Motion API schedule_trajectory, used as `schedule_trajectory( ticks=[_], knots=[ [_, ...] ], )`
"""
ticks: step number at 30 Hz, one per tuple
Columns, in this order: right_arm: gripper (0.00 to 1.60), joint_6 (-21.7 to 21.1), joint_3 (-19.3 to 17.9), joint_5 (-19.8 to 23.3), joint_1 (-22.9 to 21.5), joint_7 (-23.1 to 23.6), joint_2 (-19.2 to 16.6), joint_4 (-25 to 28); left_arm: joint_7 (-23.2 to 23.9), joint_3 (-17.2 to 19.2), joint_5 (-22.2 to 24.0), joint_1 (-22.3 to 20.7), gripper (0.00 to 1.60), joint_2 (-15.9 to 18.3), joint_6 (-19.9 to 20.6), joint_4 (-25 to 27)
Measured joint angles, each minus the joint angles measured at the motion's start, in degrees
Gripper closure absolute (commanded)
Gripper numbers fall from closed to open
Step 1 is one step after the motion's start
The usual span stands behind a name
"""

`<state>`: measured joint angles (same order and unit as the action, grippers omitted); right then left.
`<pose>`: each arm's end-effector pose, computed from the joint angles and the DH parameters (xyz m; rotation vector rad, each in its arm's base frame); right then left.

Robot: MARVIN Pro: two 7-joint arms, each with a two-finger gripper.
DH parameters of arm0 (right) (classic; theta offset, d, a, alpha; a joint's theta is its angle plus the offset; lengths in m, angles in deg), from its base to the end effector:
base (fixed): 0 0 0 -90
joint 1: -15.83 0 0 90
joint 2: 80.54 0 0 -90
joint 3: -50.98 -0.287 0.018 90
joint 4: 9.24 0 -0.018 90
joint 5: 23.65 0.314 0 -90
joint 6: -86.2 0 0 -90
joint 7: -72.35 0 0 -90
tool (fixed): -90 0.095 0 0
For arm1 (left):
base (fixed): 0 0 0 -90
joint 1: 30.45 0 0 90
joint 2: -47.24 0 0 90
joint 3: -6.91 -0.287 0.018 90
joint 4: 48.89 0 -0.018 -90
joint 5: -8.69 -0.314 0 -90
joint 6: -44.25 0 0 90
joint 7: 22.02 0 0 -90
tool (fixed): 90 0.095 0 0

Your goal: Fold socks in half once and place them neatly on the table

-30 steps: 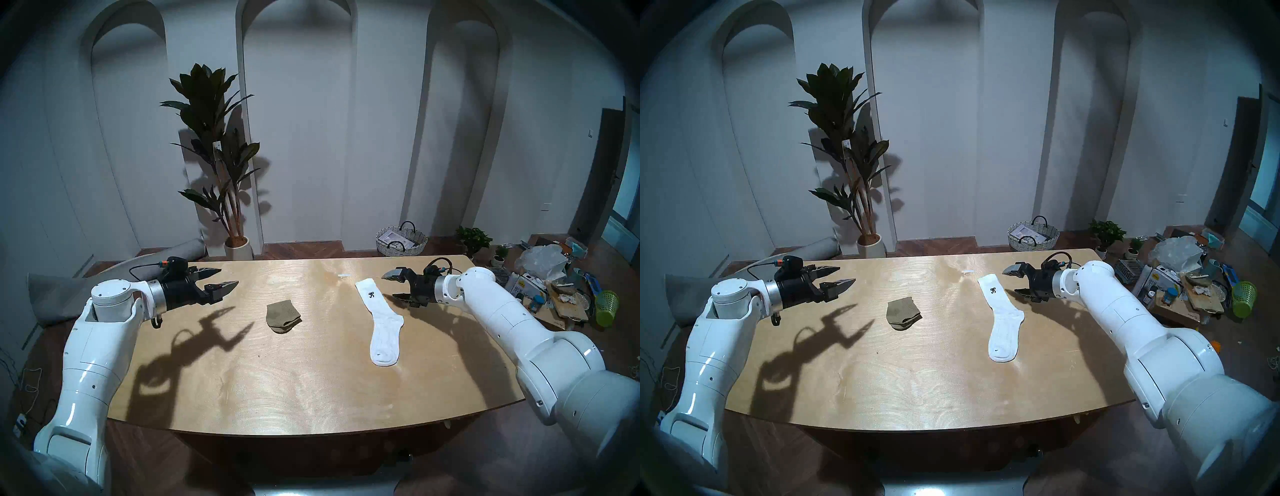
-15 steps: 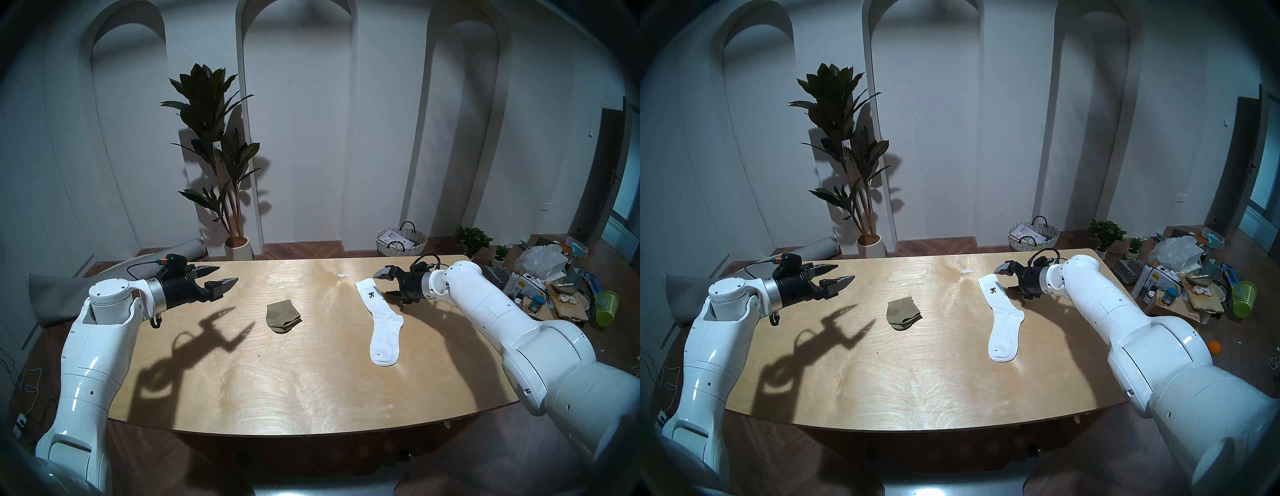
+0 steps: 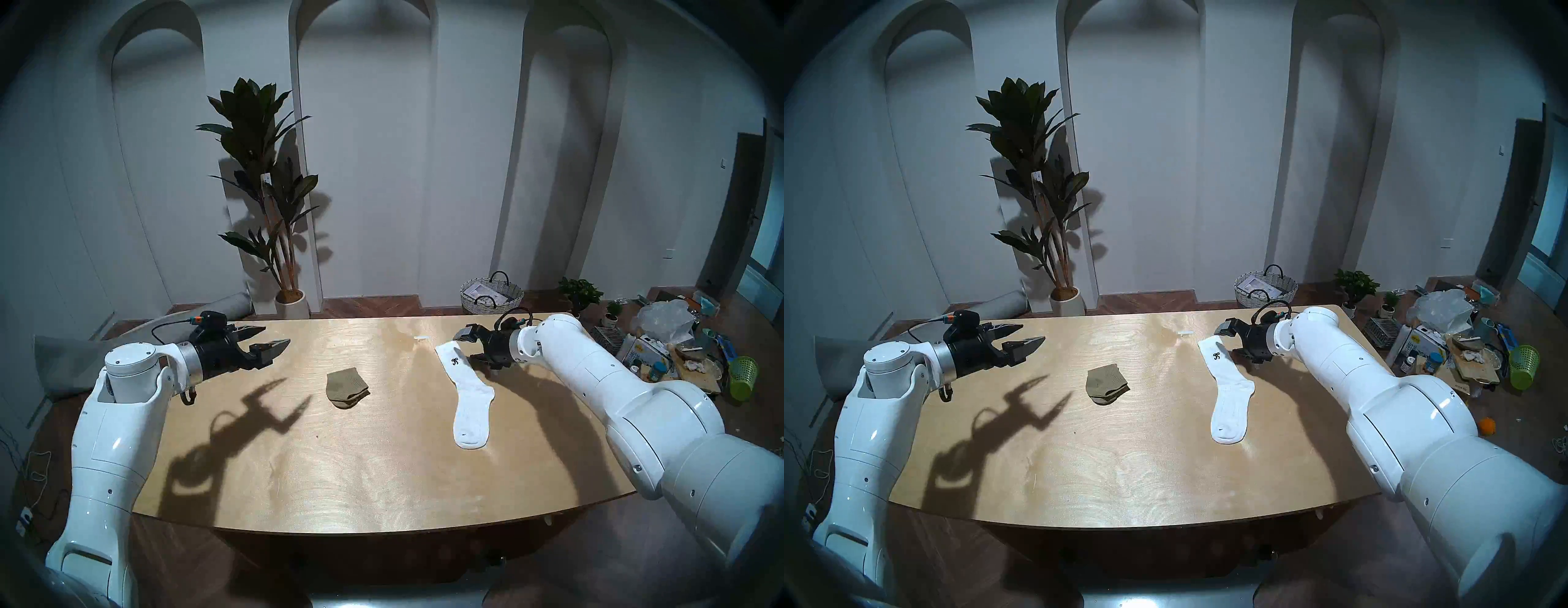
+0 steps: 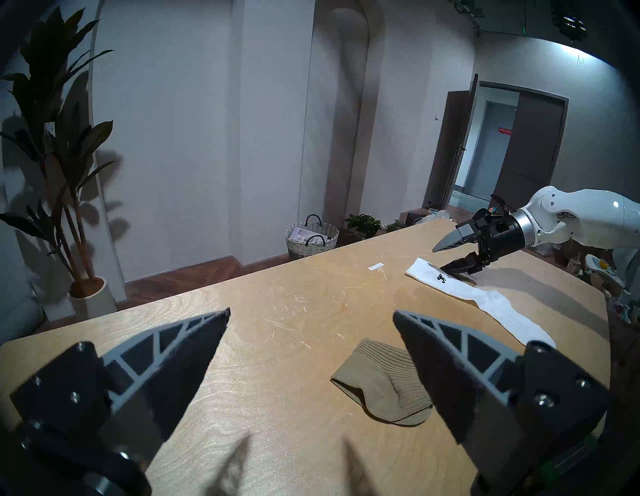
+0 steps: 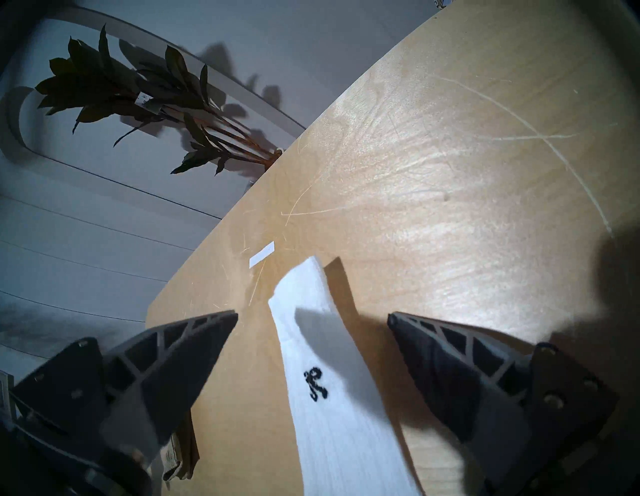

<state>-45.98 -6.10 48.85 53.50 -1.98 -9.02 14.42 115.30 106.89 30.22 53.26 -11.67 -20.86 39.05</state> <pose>0.5776 -0.0680 -0.3215 -2.2600 0.4178 -0.7294 0.4244 0.1588 -0.2304 2.1406 -0.5766 1.5568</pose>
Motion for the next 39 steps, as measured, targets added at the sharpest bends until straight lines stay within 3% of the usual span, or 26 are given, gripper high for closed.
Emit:
schedule_trajectory(
  ticks=[12, 26, 39],
  knots=[
    [0.0, 0.83, 1.47, -1.4, -1.65, 0.55, 0.97, -2.42, -2.89, 1.13, 0.22, 2.28, 0.0, -1.28, 2.88, 4.18],
    [0.0, 2.19, 3.32, -3.19, -3.3, 1.81, 2.26, -5.09, -7.47, 6.25, 0.47, 3.01, 0.0, -1.16, 6.45, 9.34],
    [0.0, 4.44, 4.32, -4.2, -3.67, 3.65, 4.03, -6.57, -10.67, 8.26, 0.58, 4.79, 0.0, -1.84, 9.86, 12.89]
  ],
)
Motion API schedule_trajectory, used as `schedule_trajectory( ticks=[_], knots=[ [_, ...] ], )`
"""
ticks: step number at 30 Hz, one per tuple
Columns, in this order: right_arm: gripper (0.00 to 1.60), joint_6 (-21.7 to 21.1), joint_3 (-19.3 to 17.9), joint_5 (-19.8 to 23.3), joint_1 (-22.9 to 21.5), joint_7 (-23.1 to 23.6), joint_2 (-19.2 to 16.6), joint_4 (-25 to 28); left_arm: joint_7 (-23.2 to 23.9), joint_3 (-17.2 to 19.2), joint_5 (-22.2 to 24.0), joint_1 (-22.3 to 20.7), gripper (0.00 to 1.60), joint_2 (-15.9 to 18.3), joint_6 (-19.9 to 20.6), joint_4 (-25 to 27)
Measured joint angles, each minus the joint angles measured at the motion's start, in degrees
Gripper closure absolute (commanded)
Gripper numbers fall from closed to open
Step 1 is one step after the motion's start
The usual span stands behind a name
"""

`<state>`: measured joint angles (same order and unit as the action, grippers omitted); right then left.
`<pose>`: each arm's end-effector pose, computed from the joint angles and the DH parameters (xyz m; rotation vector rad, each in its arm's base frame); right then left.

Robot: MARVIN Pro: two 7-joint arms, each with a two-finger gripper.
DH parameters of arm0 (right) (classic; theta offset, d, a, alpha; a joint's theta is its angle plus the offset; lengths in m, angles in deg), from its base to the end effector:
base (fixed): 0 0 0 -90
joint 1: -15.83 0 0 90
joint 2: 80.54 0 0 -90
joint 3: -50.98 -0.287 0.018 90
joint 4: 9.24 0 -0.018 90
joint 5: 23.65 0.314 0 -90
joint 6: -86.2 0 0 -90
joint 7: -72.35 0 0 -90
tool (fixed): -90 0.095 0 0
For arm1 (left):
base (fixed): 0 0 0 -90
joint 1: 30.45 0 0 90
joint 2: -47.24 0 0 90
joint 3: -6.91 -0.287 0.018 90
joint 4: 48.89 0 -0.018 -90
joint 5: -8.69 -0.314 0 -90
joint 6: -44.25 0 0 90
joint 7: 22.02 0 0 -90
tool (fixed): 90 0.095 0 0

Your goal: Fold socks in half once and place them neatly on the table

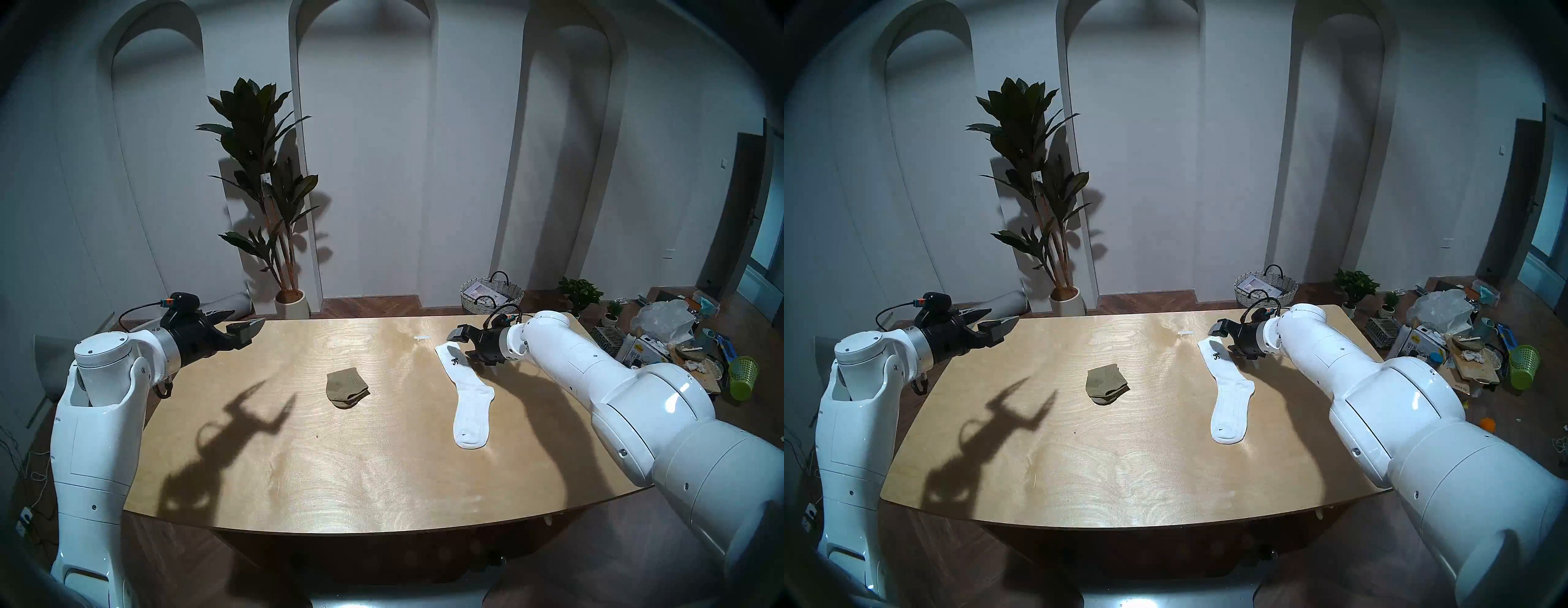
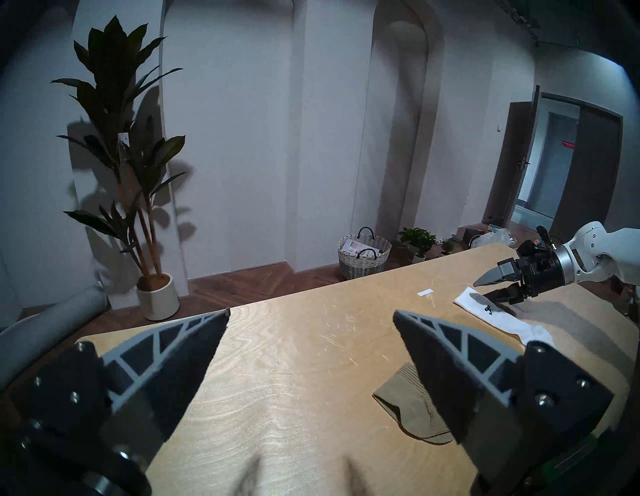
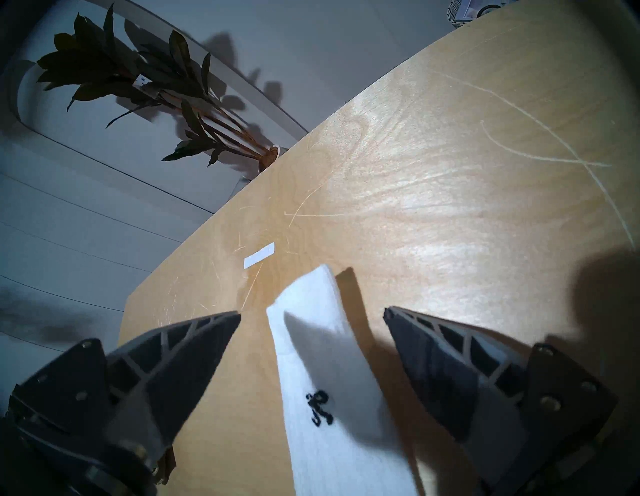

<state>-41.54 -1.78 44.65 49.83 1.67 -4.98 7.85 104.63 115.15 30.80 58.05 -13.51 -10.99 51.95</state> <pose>0.5869 -0.0440 -0.3240 -2.3086 0.3269 -0.7788 0.4014 0.1741 -0.1814 2.2698 -0.3902 1.6961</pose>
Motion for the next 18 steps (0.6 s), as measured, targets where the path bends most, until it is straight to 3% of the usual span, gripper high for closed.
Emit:
schedule_trajectory(
  ticks=[18],
  knots=[
    [0.0, 3.42, 1.31, -1.25, -0.27, 2.52, 2.74, -1.86, -4.58, 2.54, 0.08, 3.3, 0.0, -2.25, 4.85, 4.81]
  ],
)
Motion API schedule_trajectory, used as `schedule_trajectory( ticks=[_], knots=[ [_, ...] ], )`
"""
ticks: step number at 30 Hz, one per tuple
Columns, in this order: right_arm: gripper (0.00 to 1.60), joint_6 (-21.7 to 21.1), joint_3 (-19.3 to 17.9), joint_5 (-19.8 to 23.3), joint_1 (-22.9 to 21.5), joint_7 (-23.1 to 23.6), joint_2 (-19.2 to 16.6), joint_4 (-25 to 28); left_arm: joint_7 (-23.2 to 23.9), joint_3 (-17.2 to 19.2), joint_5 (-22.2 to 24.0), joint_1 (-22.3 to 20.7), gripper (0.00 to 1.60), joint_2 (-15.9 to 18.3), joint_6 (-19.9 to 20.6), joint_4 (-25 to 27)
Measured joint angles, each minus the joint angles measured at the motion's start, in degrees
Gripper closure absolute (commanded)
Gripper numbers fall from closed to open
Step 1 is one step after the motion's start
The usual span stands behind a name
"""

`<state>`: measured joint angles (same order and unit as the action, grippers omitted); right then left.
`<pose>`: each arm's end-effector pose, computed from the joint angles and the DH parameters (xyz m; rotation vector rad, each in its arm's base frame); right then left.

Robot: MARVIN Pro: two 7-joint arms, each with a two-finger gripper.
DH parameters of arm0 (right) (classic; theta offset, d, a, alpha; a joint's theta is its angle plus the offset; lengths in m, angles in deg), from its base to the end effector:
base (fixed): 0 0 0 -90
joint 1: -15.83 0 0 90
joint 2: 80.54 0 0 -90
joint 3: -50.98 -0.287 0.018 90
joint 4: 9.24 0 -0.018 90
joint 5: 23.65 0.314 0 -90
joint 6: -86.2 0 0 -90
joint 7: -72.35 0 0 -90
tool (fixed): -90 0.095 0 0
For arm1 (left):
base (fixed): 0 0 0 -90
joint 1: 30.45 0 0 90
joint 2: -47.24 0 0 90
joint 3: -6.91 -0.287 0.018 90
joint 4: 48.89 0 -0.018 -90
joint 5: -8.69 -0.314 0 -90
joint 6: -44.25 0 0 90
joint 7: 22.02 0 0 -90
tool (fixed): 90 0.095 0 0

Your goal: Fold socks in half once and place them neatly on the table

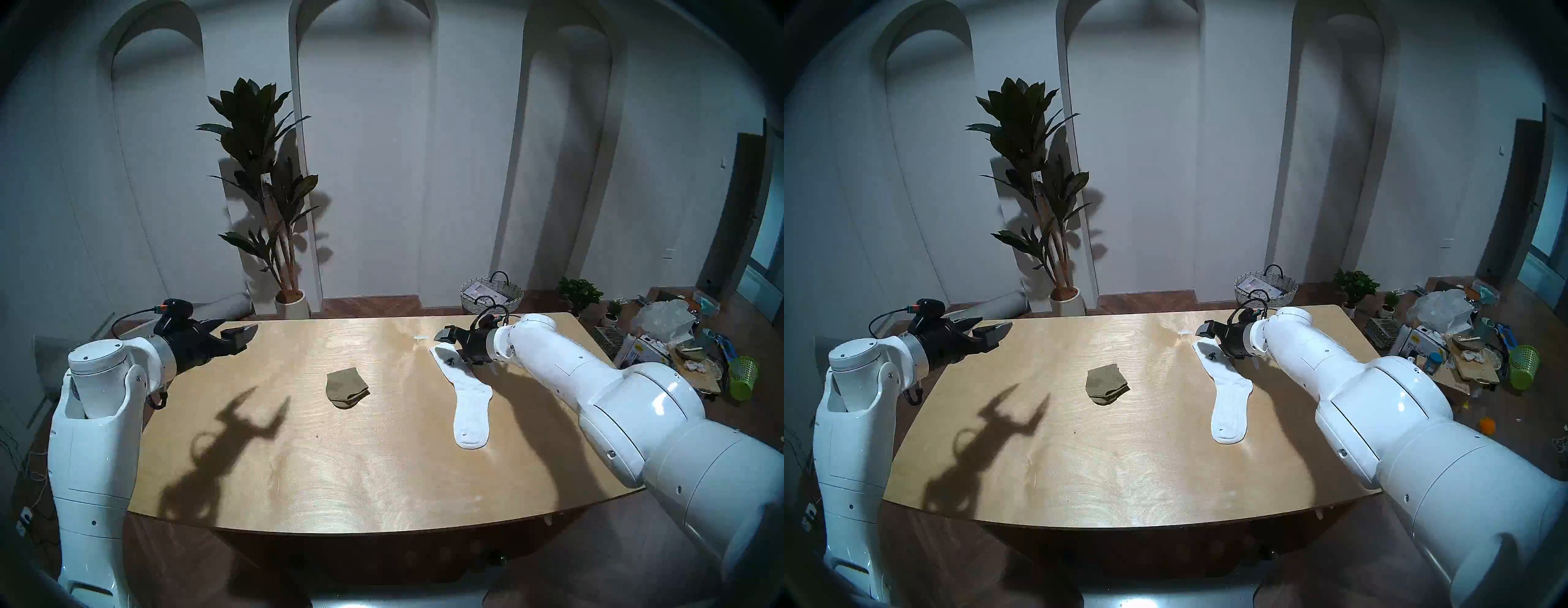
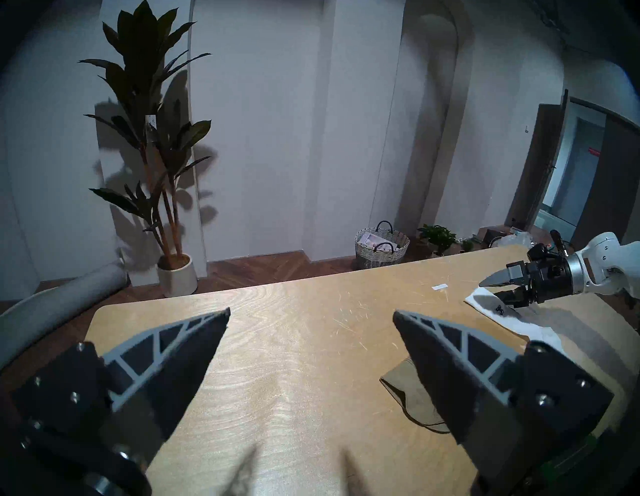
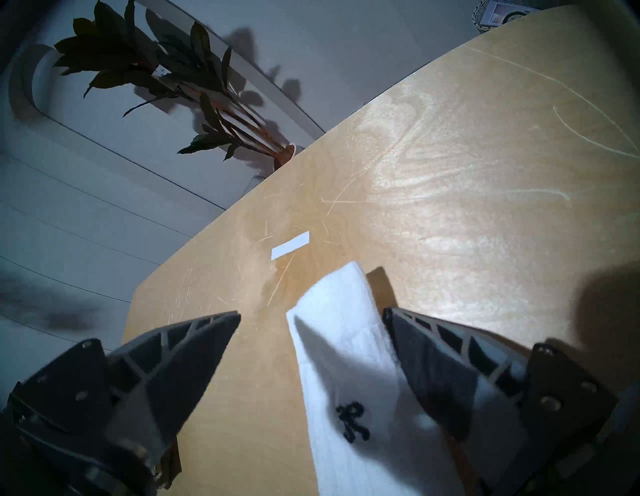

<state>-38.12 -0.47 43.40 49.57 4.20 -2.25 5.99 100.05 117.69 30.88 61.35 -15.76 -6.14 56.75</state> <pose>0.5879 -0.0185 -0.3292 -2.2842 0.2670 -0.8096 0.3850 0.1736 -0.1823 2.3470 -0.2786 1.6788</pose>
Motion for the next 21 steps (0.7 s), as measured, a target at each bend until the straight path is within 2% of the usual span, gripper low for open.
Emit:
schedule_trajectory(
  ticks=[20, 21],
  knots=[
    [0.0, 1.67, 1.03, -0.97, -0.53, 3.51, 0.49, -2.31, -4.53, 0.61, 0.15, 1.63, 0.0, -2.68, 4.75, 3.76],
    [0.21, 1.66, 1.07, -1.0, -0.56, 3.57, 0.51, -2.37, -4.65, 0.6, 0.15, 1.63, 0.0, -2.76, 4.88, 3.85]
  ],
)
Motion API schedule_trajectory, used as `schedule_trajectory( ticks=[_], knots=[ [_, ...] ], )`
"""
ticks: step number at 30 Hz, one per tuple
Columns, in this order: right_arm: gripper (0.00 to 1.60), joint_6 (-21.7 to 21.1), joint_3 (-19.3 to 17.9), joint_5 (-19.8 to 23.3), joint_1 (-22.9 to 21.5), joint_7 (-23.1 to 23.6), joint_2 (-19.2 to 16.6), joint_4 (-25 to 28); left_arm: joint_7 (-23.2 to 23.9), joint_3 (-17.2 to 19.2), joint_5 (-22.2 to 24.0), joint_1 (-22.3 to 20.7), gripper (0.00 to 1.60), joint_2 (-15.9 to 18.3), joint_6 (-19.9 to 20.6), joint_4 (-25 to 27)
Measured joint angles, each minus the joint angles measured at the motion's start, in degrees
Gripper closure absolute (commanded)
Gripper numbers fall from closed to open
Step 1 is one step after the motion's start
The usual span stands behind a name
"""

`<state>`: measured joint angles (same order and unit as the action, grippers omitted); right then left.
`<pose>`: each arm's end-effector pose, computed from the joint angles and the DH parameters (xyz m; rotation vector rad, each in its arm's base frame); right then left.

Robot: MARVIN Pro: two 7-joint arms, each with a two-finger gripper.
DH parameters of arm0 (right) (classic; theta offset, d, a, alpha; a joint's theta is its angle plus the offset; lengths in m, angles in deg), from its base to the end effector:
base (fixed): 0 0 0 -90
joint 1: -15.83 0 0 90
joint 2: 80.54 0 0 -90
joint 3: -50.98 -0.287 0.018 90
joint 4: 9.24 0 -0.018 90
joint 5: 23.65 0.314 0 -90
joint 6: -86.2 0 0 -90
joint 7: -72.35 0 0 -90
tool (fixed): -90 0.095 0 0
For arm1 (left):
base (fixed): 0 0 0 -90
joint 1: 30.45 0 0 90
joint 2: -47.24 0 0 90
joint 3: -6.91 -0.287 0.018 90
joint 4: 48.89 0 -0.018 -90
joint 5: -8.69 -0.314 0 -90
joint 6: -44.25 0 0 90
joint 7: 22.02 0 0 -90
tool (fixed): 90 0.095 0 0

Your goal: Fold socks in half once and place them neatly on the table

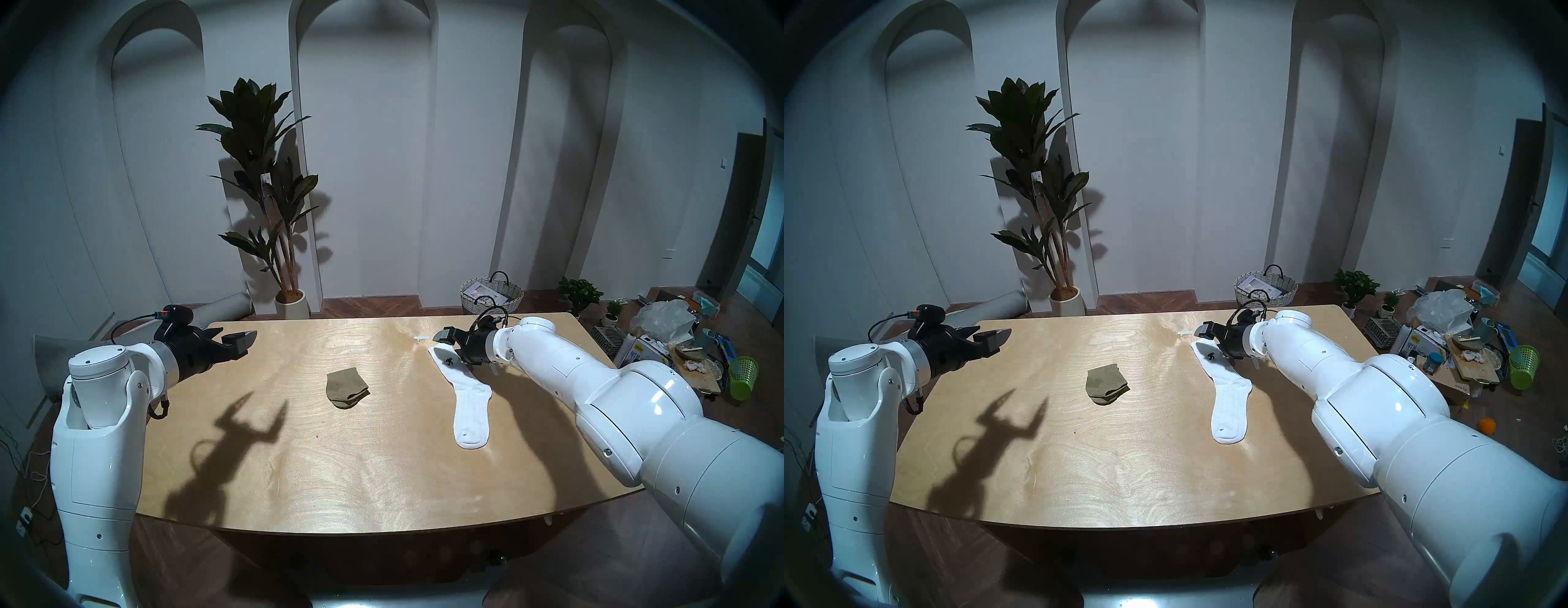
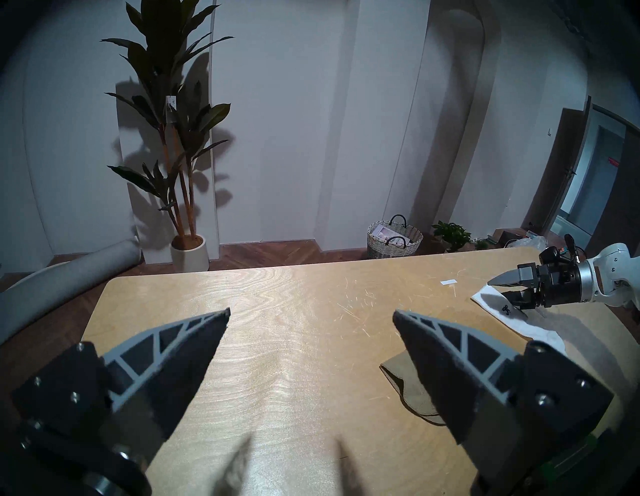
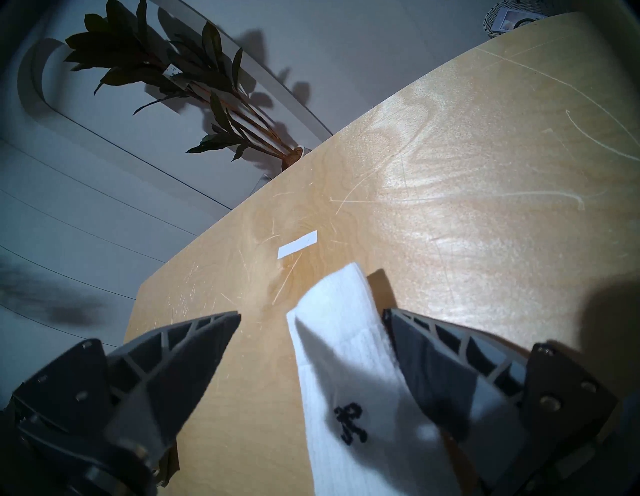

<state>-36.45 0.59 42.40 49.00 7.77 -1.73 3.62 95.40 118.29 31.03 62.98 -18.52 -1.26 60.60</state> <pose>0.5865 -0.0190 -0.3320 -2.2651 0.2378 -0.8256 0.3752 0.1643 -0.1846 2.4054 -0.1788 1.6412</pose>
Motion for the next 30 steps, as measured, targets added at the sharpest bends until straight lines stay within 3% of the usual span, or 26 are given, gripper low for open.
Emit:
schedule_trajectory(
  ticks=[1, 2, 5, 6, 8, 30],
  knots=[
    [0.41, 0.0, 0.05, -0.06, -0.06, 0.11, 0.04, -0.12, -0.23, -0.01, 0.01, 0.0, 0.0, -0.15, 0.24, 0.18],
    [0.9, -0.01, 0.14, -0.16, -0.15, 0.22, 0.11, -0.31, -0.57, -0.02, 0.03, 0.0, 0.0, -0.37, 0.59, 0.44],
    [1.03, -0.25, 0.49, -0.48, -0.01, 0.22, 0.35, -0.84, -1.02, -0.02, 0.05, 0.0, 0.0, -0.65, 1.02, 0.77],
    [1.33, -0.39, 0.64, -0.64, 0.17, 0.22, 0.49, -1.11, -1.21, -0.02, 0.06, 0.0, 0.0, -0.76, 1.2, 0.91],
    [1.6, -0.63, 0.95, -0.93, 0.65, 0.21, 0.81, -1.71, -1.72, -0.02, 0.08, 0.0, 0.0, -1.06, 1.69, 1.26],
    [1.6, -3.33, 0.65, -1.09, -0.72, 3.21, 0.16, -3.93, -6.39, 0.72, 0.26, 0.21, 0.0, -3.84, 5.82, 3.8]
  ],
)
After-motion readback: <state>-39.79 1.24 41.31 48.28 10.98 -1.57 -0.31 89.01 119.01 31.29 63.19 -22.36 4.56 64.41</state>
